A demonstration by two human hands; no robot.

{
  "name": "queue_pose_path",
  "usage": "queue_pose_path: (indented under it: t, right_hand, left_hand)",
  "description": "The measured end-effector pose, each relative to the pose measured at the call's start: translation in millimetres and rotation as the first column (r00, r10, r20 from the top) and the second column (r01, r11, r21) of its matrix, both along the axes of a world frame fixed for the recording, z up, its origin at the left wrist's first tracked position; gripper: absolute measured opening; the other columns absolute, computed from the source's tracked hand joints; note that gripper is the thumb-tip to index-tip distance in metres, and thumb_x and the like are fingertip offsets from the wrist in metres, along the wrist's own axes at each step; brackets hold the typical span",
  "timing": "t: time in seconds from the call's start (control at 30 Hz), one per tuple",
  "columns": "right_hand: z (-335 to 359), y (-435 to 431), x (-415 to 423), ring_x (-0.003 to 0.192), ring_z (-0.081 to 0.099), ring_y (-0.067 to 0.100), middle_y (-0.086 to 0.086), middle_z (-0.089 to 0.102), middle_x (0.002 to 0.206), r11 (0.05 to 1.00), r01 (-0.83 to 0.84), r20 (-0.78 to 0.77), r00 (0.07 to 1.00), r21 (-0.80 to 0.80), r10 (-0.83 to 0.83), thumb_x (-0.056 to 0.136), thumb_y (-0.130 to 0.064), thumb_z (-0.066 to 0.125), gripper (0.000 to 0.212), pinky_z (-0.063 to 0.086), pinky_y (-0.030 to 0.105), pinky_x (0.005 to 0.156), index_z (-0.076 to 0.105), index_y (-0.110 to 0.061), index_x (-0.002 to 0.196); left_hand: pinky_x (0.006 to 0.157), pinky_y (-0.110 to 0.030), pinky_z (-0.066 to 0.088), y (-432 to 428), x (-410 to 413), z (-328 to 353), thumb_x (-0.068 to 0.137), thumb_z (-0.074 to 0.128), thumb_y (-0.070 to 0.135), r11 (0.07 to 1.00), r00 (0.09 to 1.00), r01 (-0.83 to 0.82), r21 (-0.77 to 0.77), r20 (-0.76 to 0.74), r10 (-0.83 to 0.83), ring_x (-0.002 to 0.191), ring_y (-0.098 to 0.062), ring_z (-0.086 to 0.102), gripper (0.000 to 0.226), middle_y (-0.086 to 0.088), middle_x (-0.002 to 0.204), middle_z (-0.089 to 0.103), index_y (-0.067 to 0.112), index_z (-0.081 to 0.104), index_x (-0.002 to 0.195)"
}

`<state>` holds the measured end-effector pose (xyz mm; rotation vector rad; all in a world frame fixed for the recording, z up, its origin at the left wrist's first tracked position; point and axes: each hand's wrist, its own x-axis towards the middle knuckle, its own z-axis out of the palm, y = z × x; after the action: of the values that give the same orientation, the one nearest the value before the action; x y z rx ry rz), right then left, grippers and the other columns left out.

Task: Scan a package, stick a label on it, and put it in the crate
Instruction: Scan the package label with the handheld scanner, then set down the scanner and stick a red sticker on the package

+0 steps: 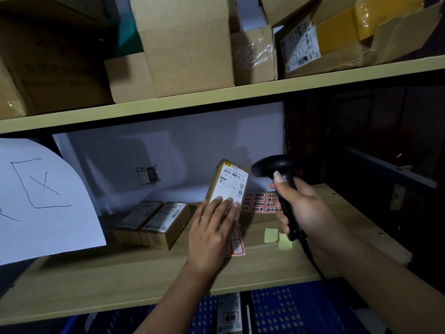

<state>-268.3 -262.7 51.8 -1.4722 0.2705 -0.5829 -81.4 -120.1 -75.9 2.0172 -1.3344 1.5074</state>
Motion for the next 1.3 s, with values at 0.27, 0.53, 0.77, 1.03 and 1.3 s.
queue_pose_path:
  t: [0.27,0.53,0.77,1.03,1.3]
  right_hand:
    - [-75,-86,29,0.101,0.062,0.028,0.013,0.051,0.128,0.349,-0.134,-0.286,0.857,-0.928,-0.43,0.096,-0.034,0.058,0.053,0.055,0.044,0.086,0.042,-0.015,0.143]
    - [-113,-125,26,0.108,0.057,0.028,0.012,0.055,0.122,0.279,-0.161,-0.292,0.796,-0.947,-0.531,0.097,-0.038,0.058,0.055,0.045,0.036,0.082,0.043,-0.015,0.144]
    - [-122,-128,23,0.101,0.048,0.018,0.007,0.049,0.119,0.28,-0.03,-0.175,0.842,-0.96,-0.51,0.095,-0.041,0.058,0.053,0.048,0.034,0.079,0.043,-0.02,0.141]
    - [-118,-125,18,0.113,0.053,0.023,0.007,0.053,0.124,0.233,-0.003,-0.127,0.845,-0.972,-0.52,0.091,-0.039,0.064,0.056,0.051,0.036,0.086,0.046,-0.021,0.141]
    - [-114,-110,21,0.11,0.053,0.026,0.008,0.059,0.12,0.076,0.071,0.023,0.865,-0.995,-0.501,0.09,-0.041,0.061,0.049,0.047,0.044,0.092,0.056,-0.018,0.133]
  left_hand:
    - [0.108,-0.054,0.053,-2,-15,-14,0.099,0.073,0.038,0.996,0.988,0.084,-0.041,-0.13,-0.088,0.136,-0.034,0.06,0.049,-0.012,0.143,0.068,0.013,0.066,0.14]
    - [0.105,-0.05,0.057,0,-29,-13,0.099,0.071,0.042,0.99,0.98,0.134,-0.034,-0.143,-0.137,0.134,-0.031,0.06,0.05,-0.009,0.14,0.069,0.014,0.067,0.139]
    - [0.103,-0.048,0.058,-4,-28,-15,0.098,0.072,0.046,0.994,0.977,0.108,-0.025,-0.184,-0.111,0.134,-0.03,0.06,0.05,-0.008,0.14,0.07,0.015,0.068,0.138]
    - [0.1,-0.048,0.059,-5,-28,-13,0.097,0.072,0.047,0.997,0.968,0.072,-0.024,-0.24,-0.076,0.134,-0.031,0.061,0.052,-0.007,0.139,0.069,0.014,0.068,0.138]
    - [0.106,-0.045,0.054,30,-23,1,0.094,0.077,0.04,0.982,0.949,0.008,-0.187,-0.309,-0.067,0.133,-0.032,0.057,0.052,-0.01,0.138,0.067,0.013,0.067,0.138]
